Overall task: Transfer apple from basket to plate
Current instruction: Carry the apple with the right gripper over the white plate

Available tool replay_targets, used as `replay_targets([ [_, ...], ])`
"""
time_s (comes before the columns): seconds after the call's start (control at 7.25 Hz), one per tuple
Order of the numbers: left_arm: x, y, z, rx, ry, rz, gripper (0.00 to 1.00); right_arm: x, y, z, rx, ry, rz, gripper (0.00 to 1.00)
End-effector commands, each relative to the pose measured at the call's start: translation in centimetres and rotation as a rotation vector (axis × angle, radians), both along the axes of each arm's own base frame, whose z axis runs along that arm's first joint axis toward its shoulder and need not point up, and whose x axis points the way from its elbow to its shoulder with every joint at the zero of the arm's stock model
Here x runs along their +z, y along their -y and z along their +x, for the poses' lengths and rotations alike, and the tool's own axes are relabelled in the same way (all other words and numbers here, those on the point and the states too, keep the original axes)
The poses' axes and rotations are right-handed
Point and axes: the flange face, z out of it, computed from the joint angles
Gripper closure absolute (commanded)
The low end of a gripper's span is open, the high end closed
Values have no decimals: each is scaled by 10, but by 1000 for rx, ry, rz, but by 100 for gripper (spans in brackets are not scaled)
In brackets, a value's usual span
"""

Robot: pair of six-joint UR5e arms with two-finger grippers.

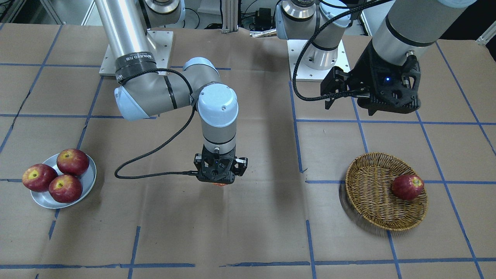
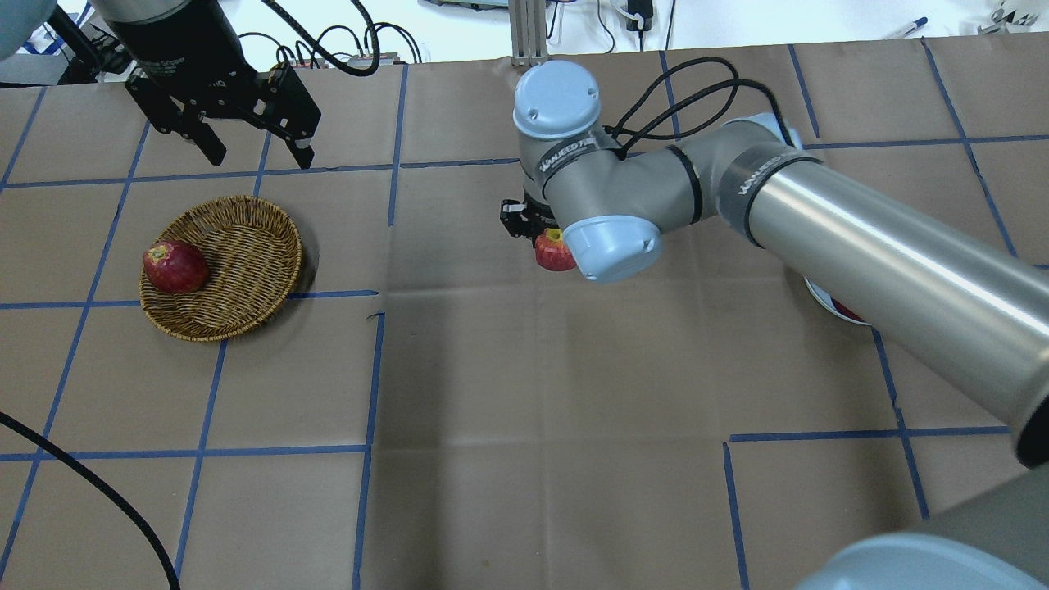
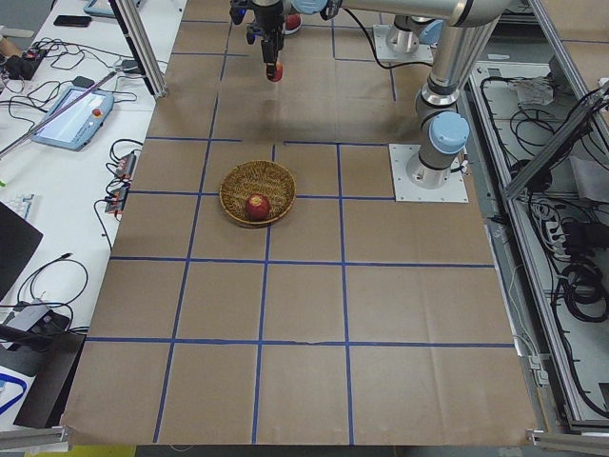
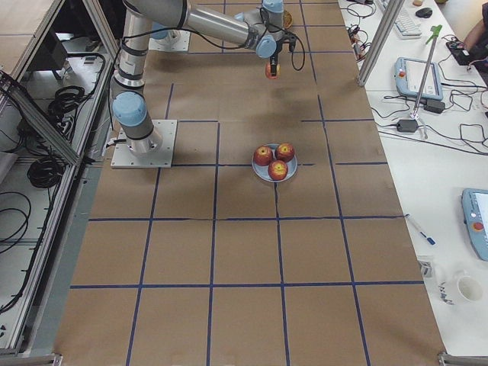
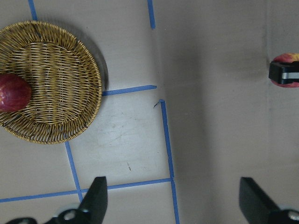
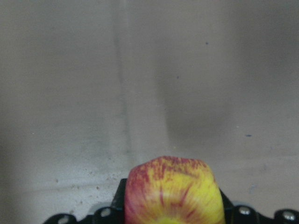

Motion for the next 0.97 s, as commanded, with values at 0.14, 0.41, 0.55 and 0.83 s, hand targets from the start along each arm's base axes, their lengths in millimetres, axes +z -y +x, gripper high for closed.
replay_targets([
  [0.14, -7, 1, 7, 14, -3, 14, 1, 102, 6, -166, 59, -36, 29, 54],
  [0.41, -8, 0, 8, 16, -4, 17, 1, 111, 16, -273, 118, -58, 52, 54],
  [0.55, -8, 1, 8, 16, -4, 15, 1, 110, 18, -320, 168, -64, 57, 54],
  [0.83, -7, 1, 9, 20, -9, 14, 1, 102, 16, -400, 225, -60, 73, 54],
])
